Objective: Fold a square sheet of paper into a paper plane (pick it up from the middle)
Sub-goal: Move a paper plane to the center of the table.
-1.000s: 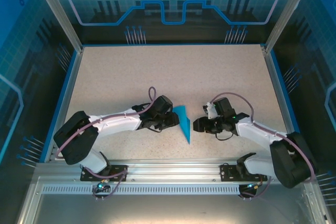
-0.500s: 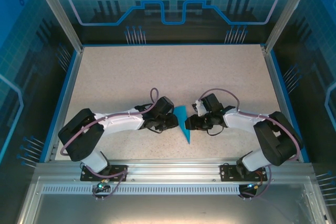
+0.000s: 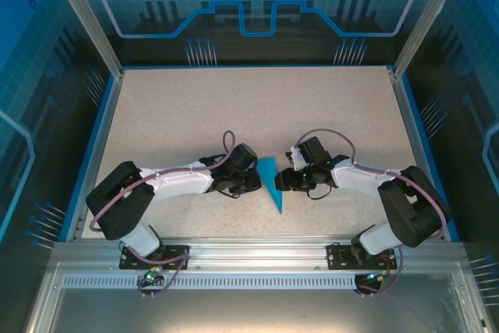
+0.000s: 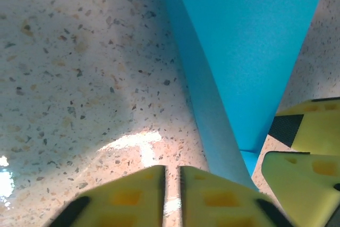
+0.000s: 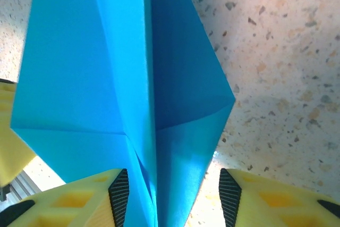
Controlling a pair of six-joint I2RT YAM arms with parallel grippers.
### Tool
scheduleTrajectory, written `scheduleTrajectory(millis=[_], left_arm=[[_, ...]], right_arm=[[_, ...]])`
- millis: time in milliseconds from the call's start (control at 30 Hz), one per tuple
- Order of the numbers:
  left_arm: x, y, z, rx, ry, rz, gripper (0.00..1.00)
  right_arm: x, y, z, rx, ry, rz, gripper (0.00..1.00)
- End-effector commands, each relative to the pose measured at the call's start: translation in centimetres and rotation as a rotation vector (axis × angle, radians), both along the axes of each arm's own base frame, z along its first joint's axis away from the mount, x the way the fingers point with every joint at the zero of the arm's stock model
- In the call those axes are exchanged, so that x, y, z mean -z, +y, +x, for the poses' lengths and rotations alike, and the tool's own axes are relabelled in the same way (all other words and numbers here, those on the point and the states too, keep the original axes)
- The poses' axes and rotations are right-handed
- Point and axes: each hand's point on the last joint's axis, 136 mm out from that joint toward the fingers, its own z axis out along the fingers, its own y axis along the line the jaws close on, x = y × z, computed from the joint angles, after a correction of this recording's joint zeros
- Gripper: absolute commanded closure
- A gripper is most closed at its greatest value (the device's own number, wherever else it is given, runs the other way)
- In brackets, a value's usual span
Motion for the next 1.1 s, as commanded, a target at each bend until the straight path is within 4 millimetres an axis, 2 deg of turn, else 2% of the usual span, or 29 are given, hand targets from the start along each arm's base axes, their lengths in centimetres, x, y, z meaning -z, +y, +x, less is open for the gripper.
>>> scheduleTrajectory(millis=[0,67,167,200,300,367,533,633,800,900,1067], left_arm=[[-1.3,0.5,0.1,-0.013,-0.044,-0.036,0.67],[-2.1,0.4,0.3,-0.026,-0.064,-0.061,0.56],[-2.8,-0.1,0.5,-0.026,-0.076,-0.097,0.52],[-2.9,-0.2,0.6,-0.028,-0.078,-0.102,0.44],[-3.2,-0.4,0.8,-0.033,-0.087,-0.115,0.43],[-3.1,-0.5,0.9,-0.037,-0.088,-0.115,0.34],[-2.1,-1.0,1.2,-0.021,-0.057,-0.080,0.46],[-1.4,-0.9,1.2,-0.025,-0.046,-0.070,0.64],[-0.8,0.4,1.0,-0.046,-0.044,-0.053,0.94],[-0.3,1.3,0.9,-0.056,-0.036,-0.063,1.00],[0.0,1.5,1.0,-0.020,-0.039,-0.071,1.00]], right_arm=[[-0.6,0.1,0.4,-0.003,-0.023,-0.020,0.50],[-0.7,-0.1,0.5,0.009,-0.029,-0.028,0.51],[-0.6,-0.4,0.5,0.023,-0.034,-0.040,0.51],[-0.5,-0.5,0.5,0.025,-0.033,-0.042,0.51],[-0.3,-0.6,0.4,0.033,-0.030,-0.047,0.51],[-0.3,-0.7,0.4,0.038,-0.030,-0.045,0.50],[-0.4,-0.3,0.4,0.034,-0.029,-0.023,0.50],[-0.6,-0.2,0.4,0.030,-0.028,-0.015,0.50],[-1.0,0.5,0.4,0.006,-0.029,0.021,0.47],[-1.3,1.2,0.2,-0.025,-0.026,0.051,0.46],[-1.2,2.0,0.1,-0.058,-0.024,0.064,0.44]])
